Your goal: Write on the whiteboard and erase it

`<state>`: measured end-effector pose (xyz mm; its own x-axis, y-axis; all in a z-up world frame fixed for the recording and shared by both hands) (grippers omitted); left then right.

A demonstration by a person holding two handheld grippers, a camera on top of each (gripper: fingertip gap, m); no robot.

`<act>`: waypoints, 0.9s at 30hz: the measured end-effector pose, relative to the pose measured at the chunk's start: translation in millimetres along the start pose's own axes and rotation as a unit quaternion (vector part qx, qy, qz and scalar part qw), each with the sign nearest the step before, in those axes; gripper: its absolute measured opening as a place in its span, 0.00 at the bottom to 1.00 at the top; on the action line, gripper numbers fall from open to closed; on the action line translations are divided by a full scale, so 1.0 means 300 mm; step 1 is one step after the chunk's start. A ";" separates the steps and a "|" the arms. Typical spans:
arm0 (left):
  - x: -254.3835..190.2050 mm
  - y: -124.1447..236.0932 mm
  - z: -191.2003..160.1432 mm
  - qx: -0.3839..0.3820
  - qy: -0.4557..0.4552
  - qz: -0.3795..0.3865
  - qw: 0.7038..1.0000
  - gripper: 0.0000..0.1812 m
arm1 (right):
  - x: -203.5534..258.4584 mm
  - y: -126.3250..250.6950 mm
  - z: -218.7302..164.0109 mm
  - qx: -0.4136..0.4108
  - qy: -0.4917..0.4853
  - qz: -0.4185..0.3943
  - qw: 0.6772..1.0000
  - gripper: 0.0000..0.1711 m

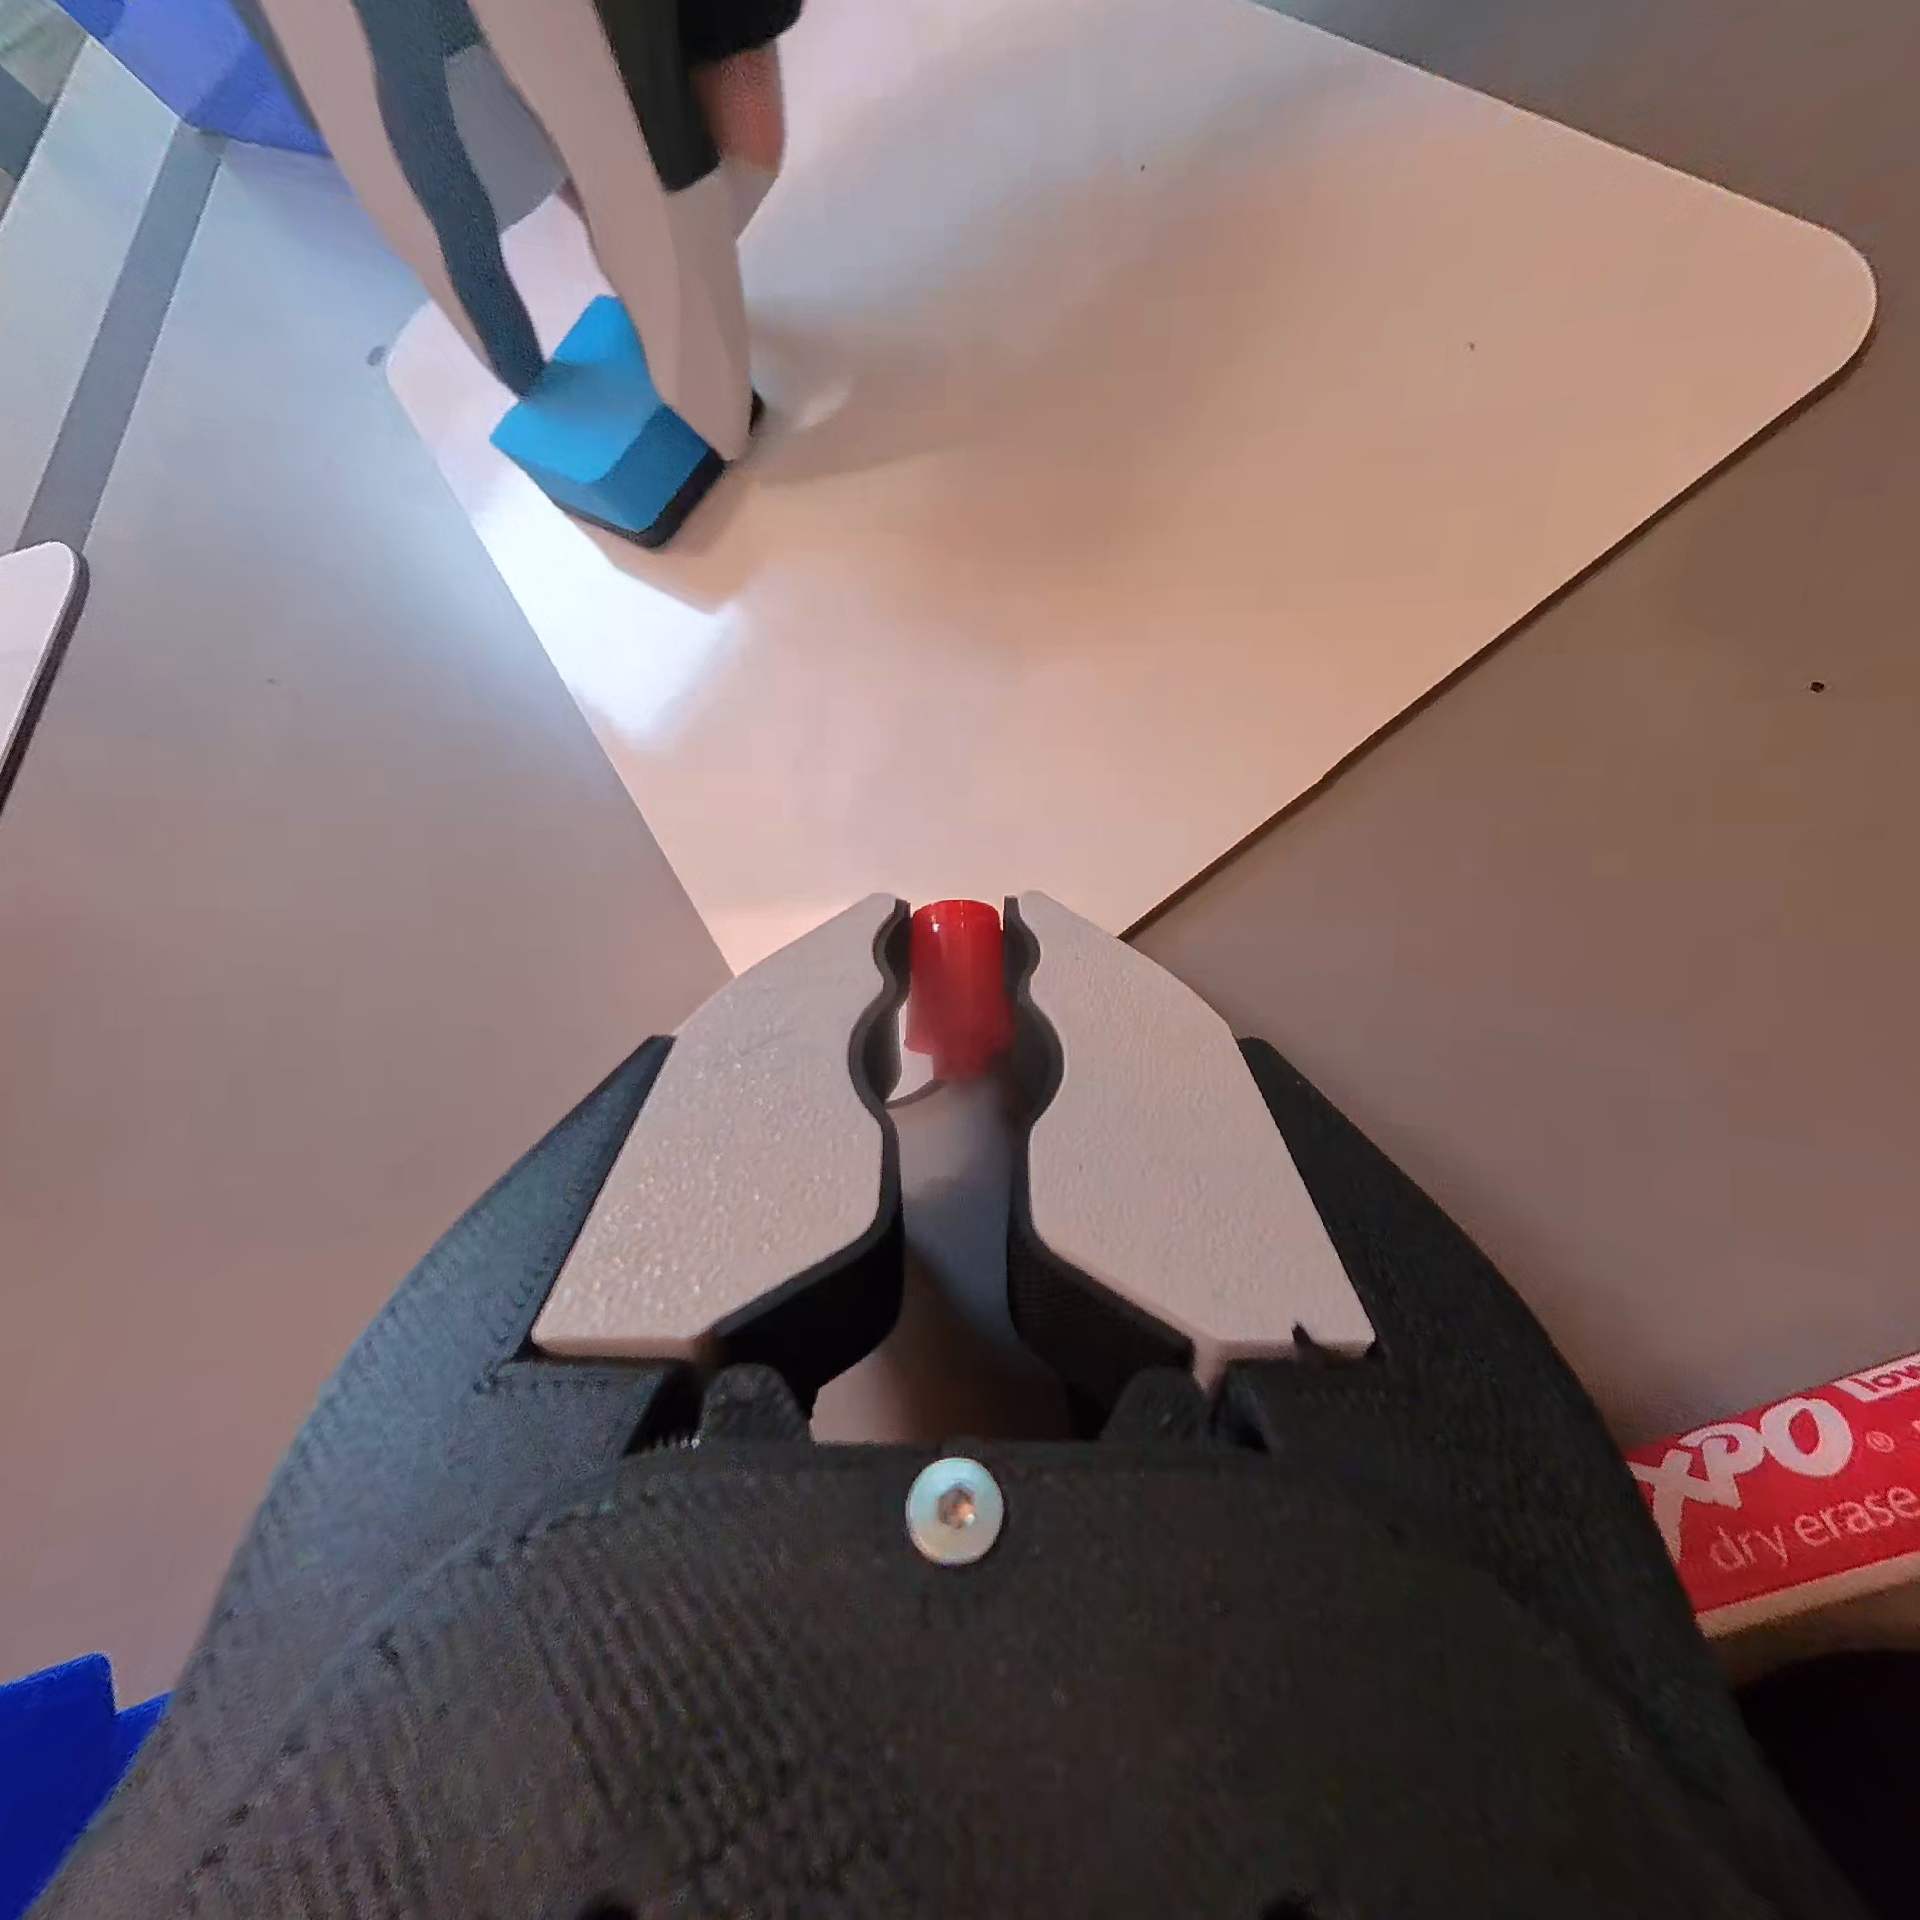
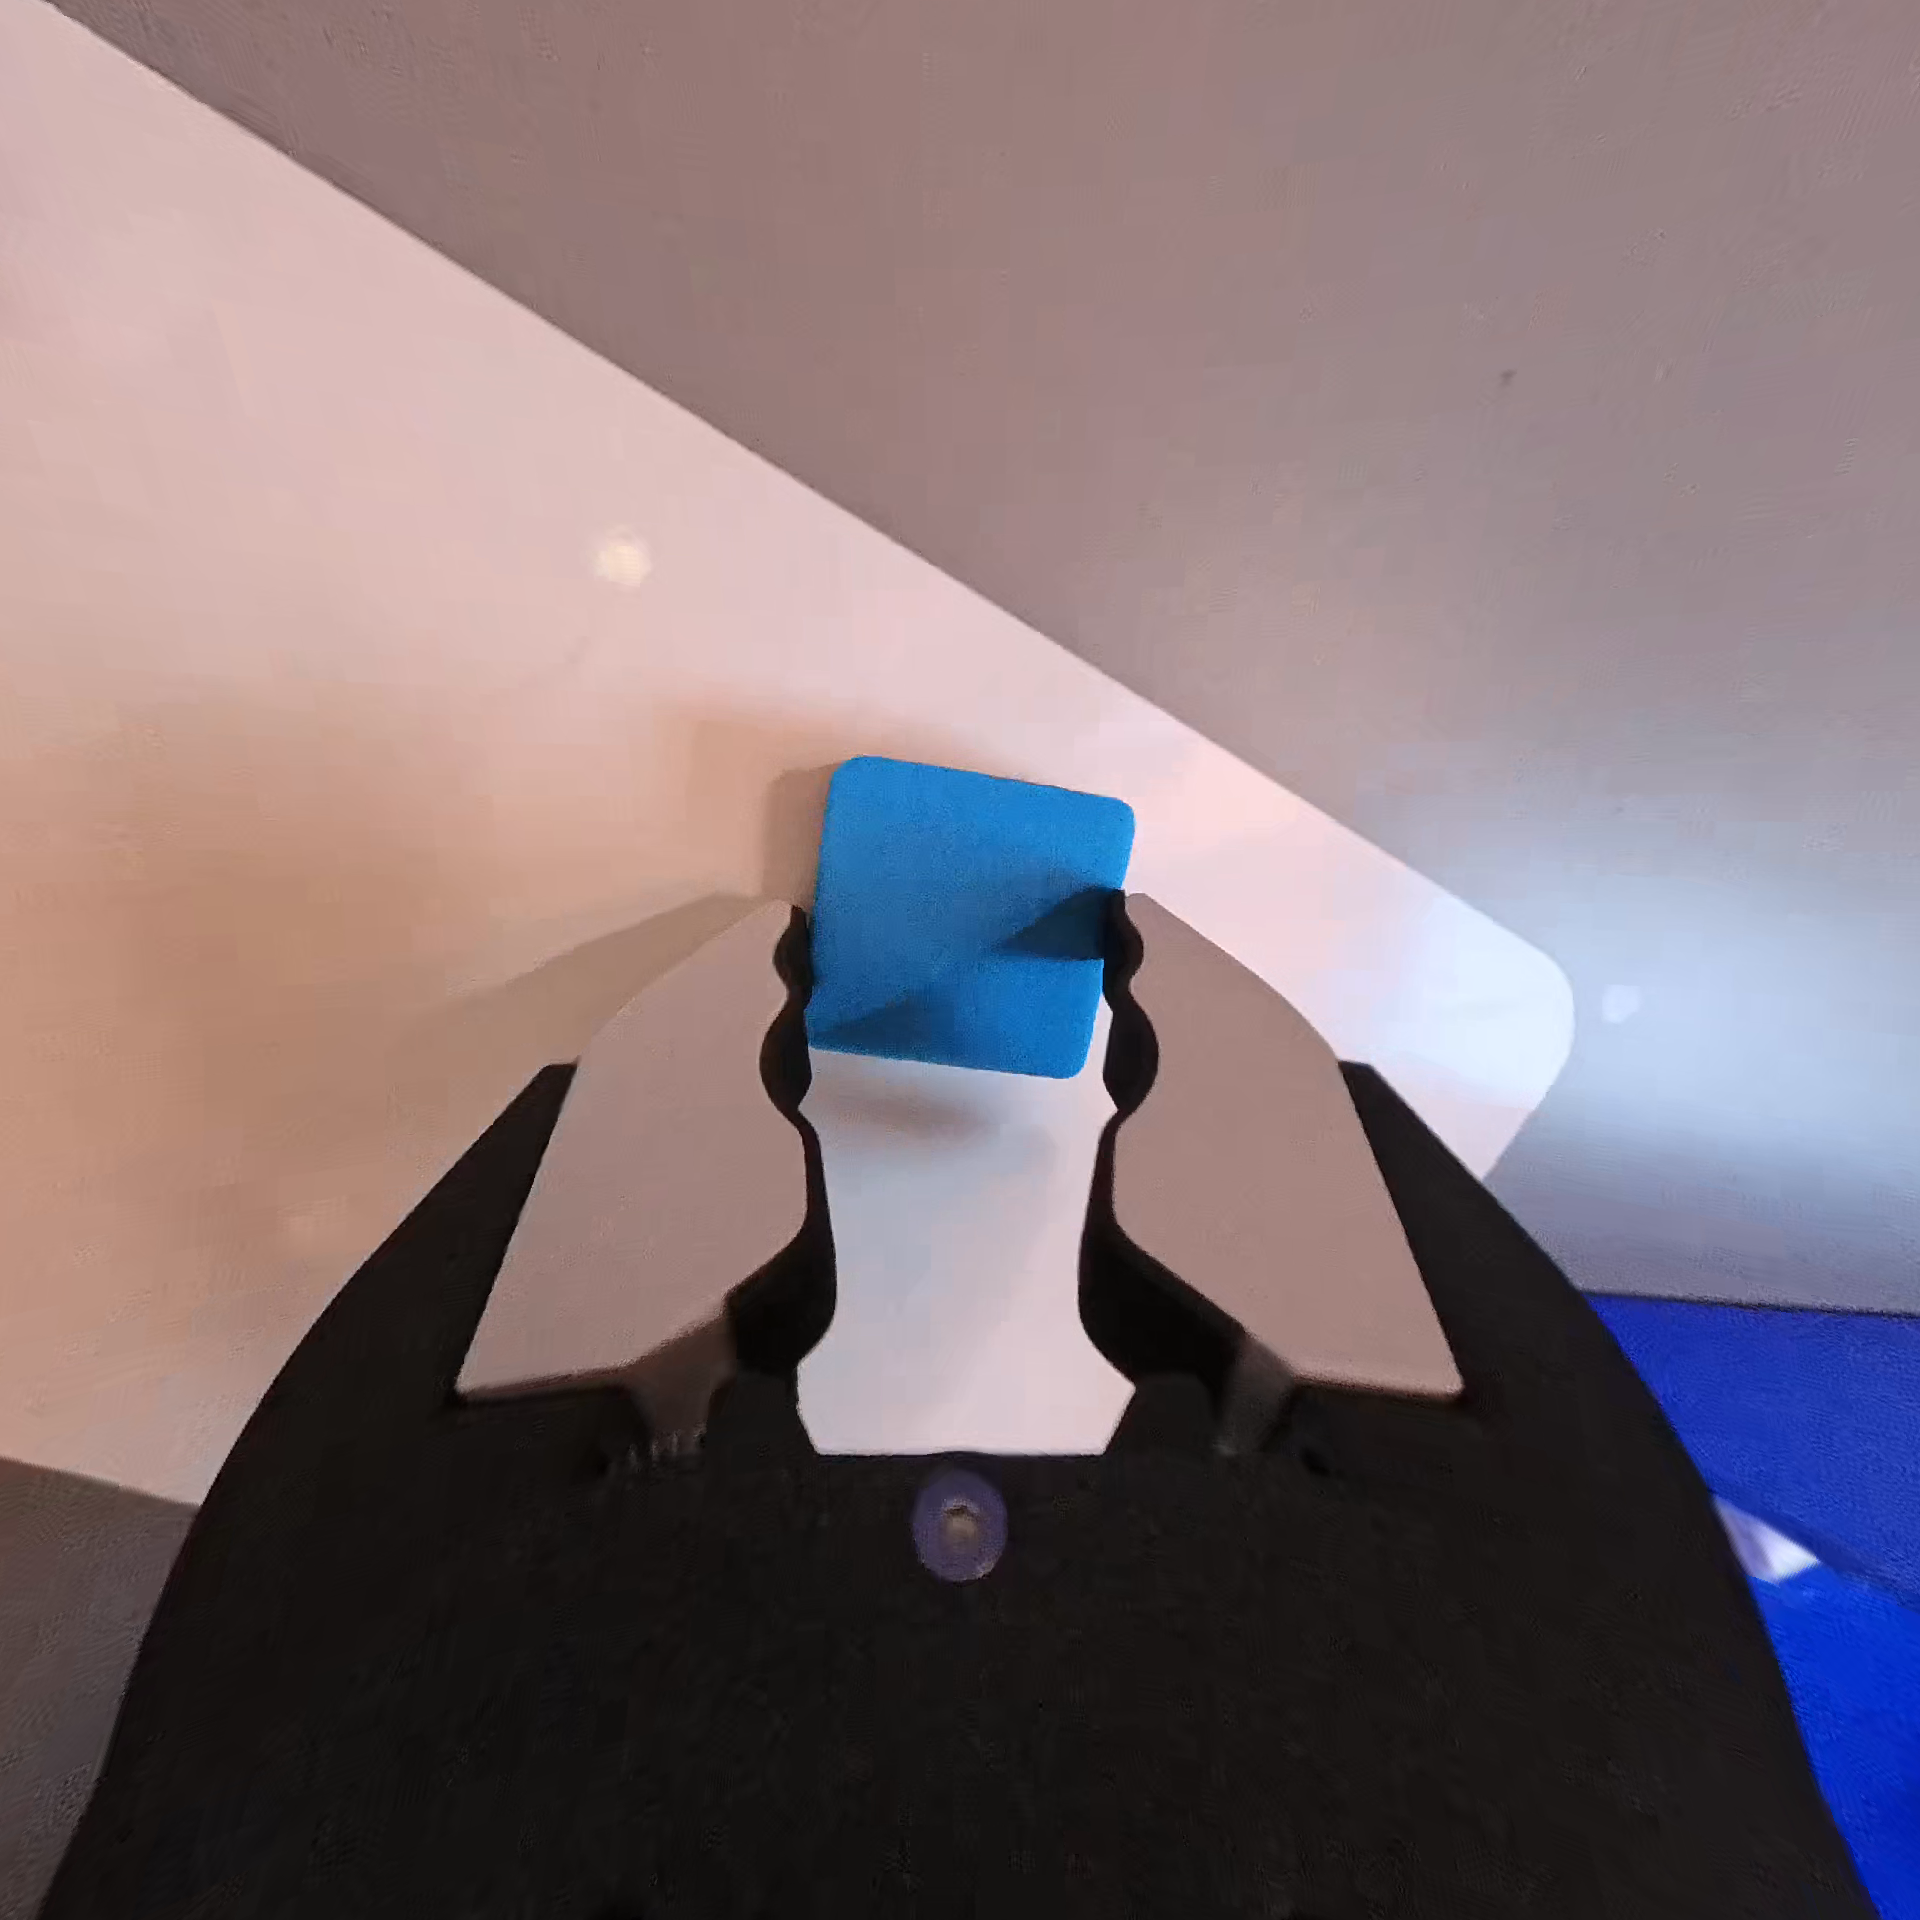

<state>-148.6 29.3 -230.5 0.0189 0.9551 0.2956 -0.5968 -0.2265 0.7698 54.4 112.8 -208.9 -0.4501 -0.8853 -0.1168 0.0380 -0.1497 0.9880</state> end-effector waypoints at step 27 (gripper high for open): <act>0.014 0.002 -0.010 0.000 0.015 0.001 1.000 0.09 | 0.035 0.017 -0.035 -0.016 0.110 0.027 0.993 0.33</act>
<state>-151.3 33.9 -230.5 -0.0058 0.9600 0.2799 -0.5962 -0.2280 0.7698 59.3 98.0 -206.1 -0.2411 -0.9666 -0.0864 0.0877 -0.1104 0.9900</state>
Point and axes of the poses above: each gripper's, where its closed fingertips meet, y back along the fingers, z out of its top, x = y × z across the jaws, the point moved 7 cm from there along y, back along the fingers, and after that the axes turned 13 degrees about x, right-handed, at the moved point
